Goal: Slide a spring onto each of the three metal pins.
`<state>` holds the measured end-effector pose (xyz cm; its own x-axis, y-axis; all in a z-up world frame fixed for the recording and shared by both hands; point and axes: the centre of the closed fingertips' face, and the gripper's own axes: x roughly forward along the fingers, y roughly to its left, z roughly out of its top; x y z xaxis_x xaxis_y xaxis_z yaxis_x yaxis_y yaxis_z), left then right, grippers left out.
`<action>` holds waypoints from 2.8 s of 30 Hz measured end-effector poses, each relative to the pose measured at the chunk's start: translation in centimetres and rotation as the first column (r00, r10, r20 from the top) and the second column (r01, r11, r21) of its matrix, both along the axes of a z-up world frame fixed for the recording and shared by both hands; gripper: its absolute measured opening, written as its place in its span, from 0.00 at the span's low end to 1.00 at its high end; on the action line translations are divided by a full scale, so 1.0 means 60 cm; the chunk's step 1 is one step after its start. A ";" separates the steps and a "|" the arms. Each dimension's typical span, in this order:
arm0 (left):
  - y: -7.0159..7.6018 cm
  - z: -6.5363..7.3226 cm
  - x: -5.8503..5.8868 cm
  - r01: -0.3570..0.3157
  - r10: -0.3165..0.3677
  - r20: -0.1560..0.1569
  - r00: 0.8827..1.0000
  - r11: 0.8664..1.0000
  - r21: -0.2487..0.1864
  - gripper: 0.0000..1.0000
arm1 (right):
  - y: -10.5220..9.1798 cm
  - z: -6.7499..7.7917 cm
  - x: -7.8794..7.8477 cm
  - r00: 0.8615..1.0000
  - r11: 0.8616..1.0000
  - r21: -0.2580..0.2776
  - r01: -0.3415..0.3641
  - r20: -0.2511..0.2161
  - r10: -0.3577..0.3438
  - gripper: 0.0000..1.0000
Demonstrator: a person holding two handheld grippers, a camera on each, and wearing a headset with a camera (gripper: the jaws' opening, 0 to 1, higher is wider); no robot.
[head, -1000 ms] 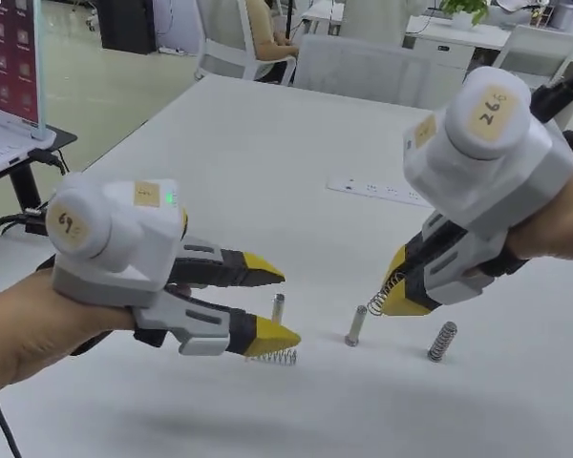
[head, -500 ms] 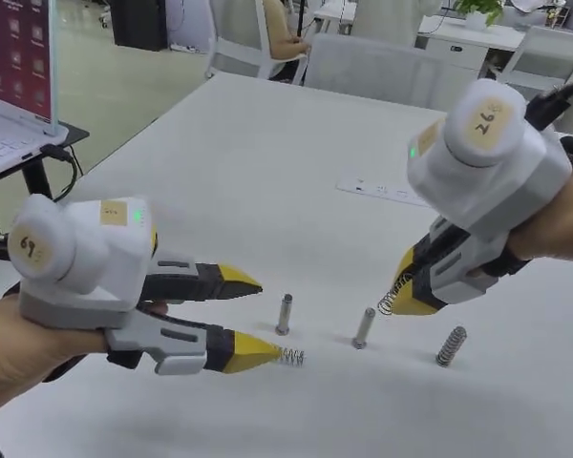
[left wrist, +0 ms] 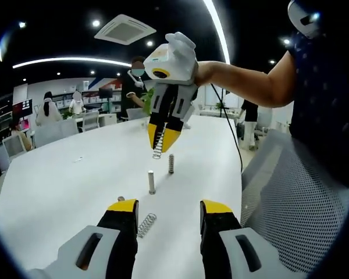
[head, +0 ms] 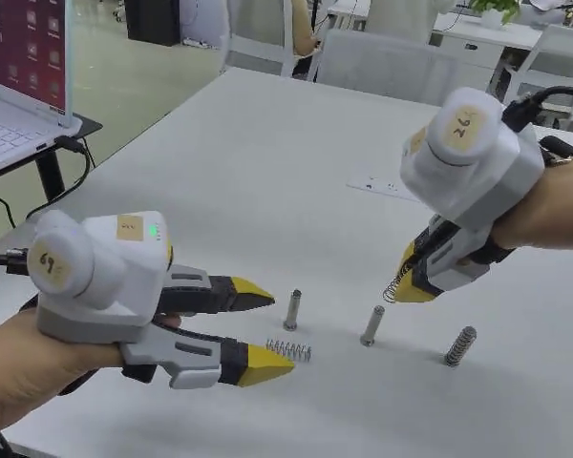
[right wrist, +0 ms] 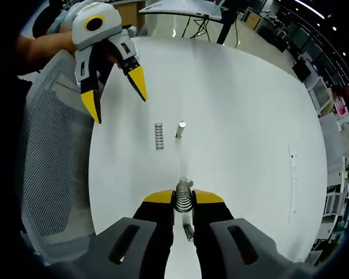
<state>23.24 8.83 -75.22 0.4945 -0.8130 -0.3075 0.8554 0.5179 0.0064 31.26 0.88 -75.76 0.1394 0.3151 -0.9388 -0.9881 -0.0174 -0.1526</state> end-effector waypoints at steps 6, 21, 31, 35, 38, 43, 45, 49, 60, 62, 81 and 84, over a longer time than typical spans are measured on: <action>0.000 -0.001 0.000 -0.002 0.002 -0.001 1.000 1.000 0.002 0.36 | 0.002 -0.018 0.012 1.000 1.000 -0.019 0.004 -0.007 -0.004 0.09; -0.005 -0.002 -0.002 0.003 -0.003 -0.003 1.000 1.000 0.008 0.36 | -0.004 -0.050 0.016 0.999 0.999 -0.045 0.023 -0.040 -0.025 0.09; -0.006 -0.003 -0.001 0.004 -0.004 -0.004 1.000 1.000 0.011 0.35 | -0.001 -0.064 0.018 0.998 0.998 -0.054 0.026 -0.054 -0.028 0.09; -0.006 -0.003 -0.002 0.004 -0.004 -0.005 1.000 1.000 0.012 0.35 | -0.001 -0.075 0.021 0.998 0.997 -0.068 0.023 -0.062 -0.027 0.09; -0.006 -0.003 -0.002 0.002 -0.002 -0.005 1.000 1.000 0.013 0.35 | -0.001 -0.082 0.024 0.997 0.997 -0.075 0.024 -0.070 -0.030 0.09; -0.005 -0.003 -0.001 0.002 -0.002 -0.004 1.000 1.000 0.014 0.35 | 0.001 -0.094 0.026 0.996 0.996 -0.087 0.025 -0.079 -0.032 0.09; -0.006 -0.003 -0.001 0.002 -0.002 -0.003 1.000 1.000 0.013 0.35 | 0.003 -0.099 0.027 0.996 0.996 -0.086 0.028 -0.083 -0.035 0.09; -0.004 -0.002 0.000 -0.001 0.001 -0.002 1.000 1.000 0.014 0.35 | 0.001 -0.111 0.026 0.995 0.995 -0.097 0.033 -0.088 -0.041 0.09; -0.004 -0.002 -0.001 -0.002 0.002 -0.003 1.000 1.000 0.018 0.35 | 0.000 -0.137 0.032 0.995 0.992 -0.118 0.037 -0.083 -0.047 0.09; -0.003 -0.003 0.000 -0.002 0.002 -0.003 1.000 1.000 0.018 0.35 | 0.001 -0.141 0.032 0.995 0.992 -0.119 0.037 -0.083 -0.047 0.09; -0.001 -0.004 -0.001 -0.010 0.010 -0.005 1.000 1.000 0.017 0.35 | -0.001 -0.158 0.035 0.997 0.992 -0.127 0.029 -0.074 -0.039 0.18; -0.001 -0.005 -0.001 -0.008 0.008 -0.006 1.000 1.000 0.019 0.35 | -0.001 -0.154 0.035 0.997 0.992 -0.119 0.030 -0.072 -0.038 0.19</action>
